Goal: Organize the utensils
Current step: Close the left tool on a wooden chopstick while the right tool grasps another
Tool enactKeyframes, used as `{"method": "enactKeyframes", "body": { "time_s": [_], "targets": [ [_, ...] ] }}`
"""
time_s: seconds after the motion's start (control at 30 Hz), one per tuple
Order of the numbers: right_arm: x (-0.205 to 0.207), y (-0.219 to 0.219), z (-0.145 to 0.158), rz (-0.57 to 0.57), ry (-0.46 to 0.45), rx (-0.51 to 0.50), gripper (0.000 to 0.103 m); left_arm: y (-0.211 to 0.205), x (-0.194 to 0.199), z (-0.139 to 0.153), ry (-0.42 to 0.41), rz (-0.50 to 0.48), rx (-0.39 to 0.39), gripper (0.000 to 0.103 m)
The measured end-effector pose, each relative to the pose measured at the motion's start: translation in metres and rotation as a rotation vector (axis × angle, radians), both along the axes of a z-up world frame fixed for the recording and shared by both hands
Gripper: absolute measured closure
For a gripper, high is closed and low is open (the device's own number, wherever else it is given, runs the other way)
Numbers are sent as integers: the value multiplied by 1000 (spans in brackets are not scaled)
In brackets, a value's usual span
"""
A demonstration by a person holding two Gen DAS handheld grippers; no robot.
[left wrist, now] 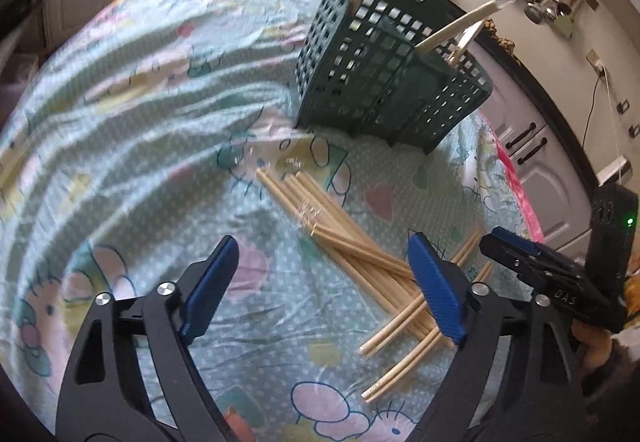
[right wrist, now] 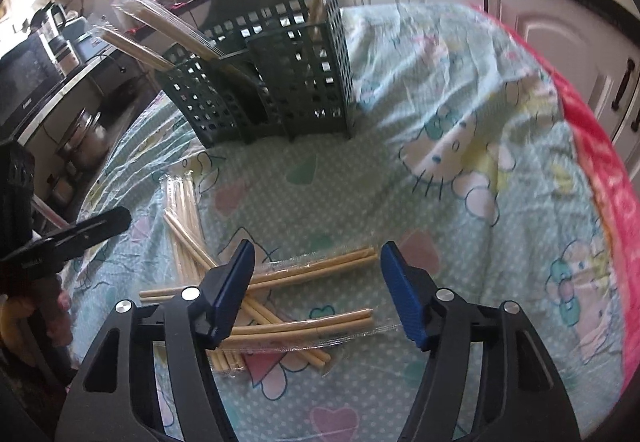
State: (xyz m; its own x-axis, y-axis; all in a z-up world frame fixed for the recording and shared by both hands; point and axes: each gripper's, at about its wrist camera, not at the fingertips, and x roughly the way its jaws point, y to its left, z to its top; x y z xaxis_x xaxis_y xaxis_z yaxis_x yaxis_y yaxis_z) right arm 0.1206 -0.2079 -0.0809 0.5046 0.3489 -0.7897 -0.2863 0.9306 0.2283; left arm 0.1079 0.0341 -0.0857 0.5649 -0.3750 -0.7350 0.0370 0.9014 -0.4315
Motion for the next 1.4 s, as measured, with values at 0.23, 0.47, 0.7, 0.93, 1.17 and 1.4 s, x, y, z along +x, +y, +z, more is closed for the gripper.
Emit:
{"method": "enactKeyframes", "body": {
  "time_s": [0.23, 0.47, 0.7, 0.93, 1.17, 1.4],
  "targets": [
    [9, -2, -10, -23, 67, 35, 43, 6, 7, -15, 56, 12, -120, 47],
    [15, -3, -17, -44, 115, 55, 46, 3, 20, -17, 78, 25, -149, 61],
    [25, -2, -20, -67, 142, 85, 48, 8, 33, -23, 123, 71, -138, 80],
    [34, -7, -20, -113, 153, 115, 63, 12, 38, -24, 141, 75, -118, 93],
    [43, -19, -24, -149, 169, 171, 83, 23, 28, -24, 140, 68, -156, 98],
    [46, -24, -16, -152, 152, 234, 90, 33, 18, -18, 109, 73, -168, 100]
  ]
}}
